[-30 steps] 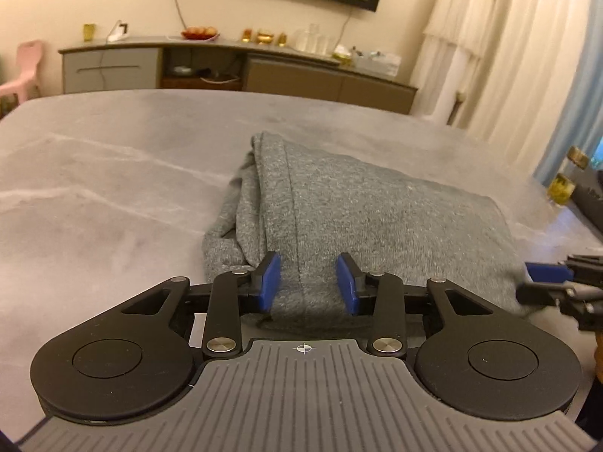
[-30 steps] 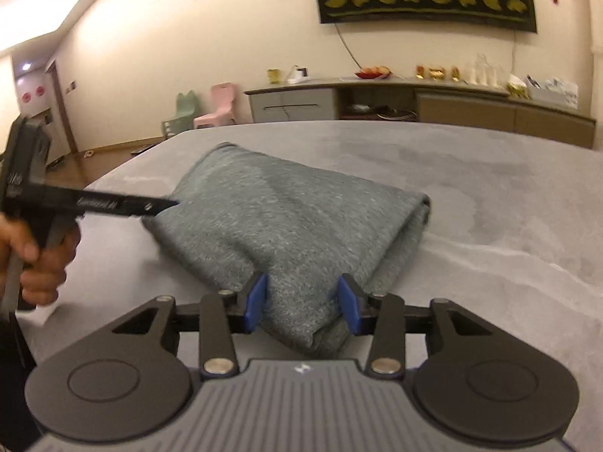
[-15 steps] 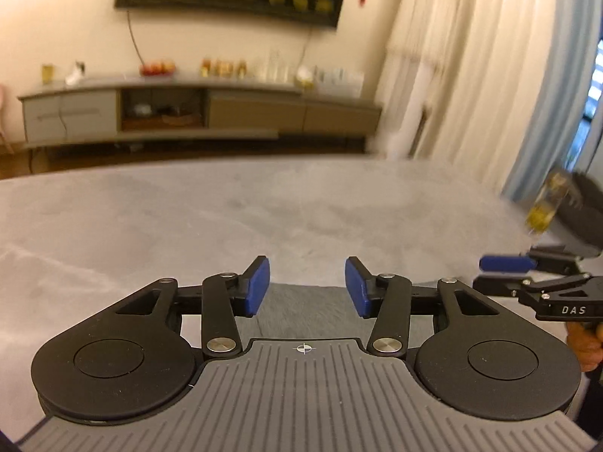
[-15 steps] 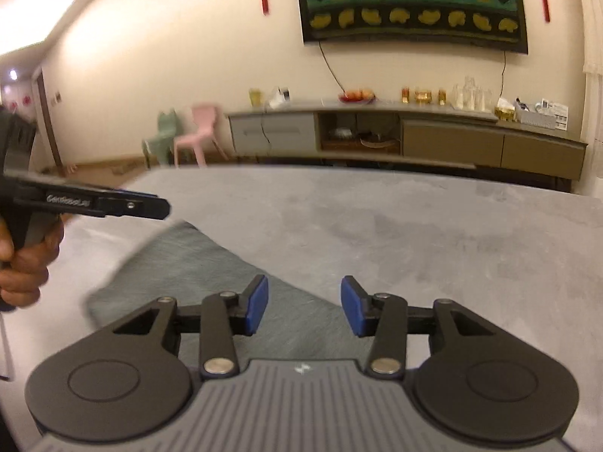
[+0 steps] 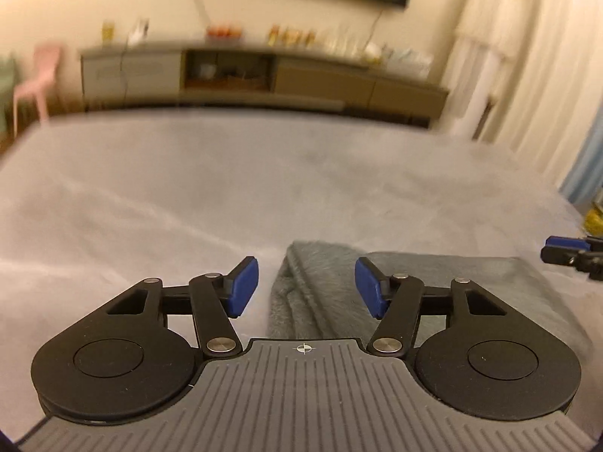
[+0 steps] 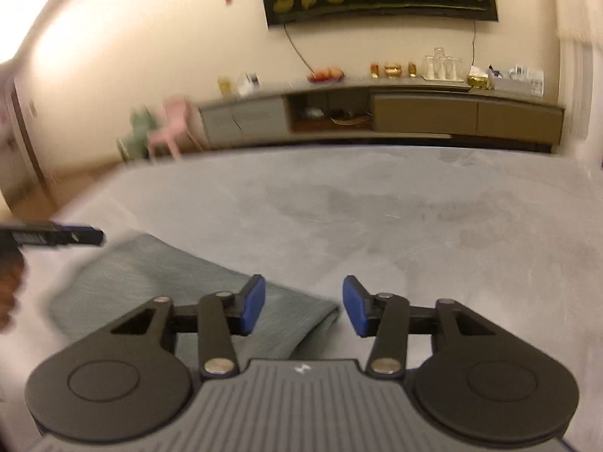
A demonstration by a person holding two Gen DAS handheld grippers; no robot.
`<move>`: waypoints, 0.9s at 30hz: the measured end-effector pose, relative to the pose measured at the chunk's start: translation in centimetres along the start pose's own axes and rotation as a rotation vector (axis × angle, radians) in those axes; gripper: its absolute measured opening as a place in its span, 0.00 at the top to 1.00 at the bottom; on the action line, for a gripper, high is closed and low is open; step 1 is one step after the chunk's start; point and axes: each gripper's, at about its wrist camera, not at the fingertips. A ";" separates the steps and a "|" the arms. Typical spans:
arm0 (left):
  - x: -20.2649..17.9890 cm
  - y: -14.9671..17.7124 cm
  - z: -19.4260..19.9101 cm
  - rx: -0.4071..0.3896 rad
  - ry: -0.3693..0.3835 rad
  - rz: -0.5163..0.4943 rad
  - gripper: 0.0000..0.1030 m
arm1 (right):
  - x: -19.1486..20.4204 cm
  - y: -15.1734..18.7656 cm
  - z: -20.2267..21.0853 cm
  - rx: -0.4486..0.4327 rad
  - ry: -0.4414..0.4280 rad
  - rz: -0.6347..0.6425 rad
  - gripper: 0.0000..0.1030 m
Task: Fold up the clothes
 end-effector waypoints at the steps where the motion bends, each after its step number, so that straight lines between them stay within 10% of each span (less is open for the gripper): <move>1: -0.7 0.0 1.4 -0.025 0.034 -0.034 0.49 | 0.4 0.9 1.6 -0.010 -0.029 -0.002 0.53; 5: -3.2 1.4 3.4 -0.037 0.136 -0.154 0.49 | 3.3 4.6 3.8 0.014 -0.133 0.134 0.51; 14: -1.5 4.5 -2.3 0.110 0.050 -0.038 0.45 | 4.1 4.6 -1.4 0.104 0.015 0.213 0.52; 27: -4.8 -3.5 -14.0 0.093 -0.047 -0.093 0.44 | -6.5 -2.7 -8.8 0.102 0.130 -0.029 0.50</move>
Point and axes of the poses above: each gripper's, at about its wrist camera, not at the fingertips, and z roughly against the way its jaws point, x to its left, y to its underside, and after that the axes turned 3 degrees about y, right-handed
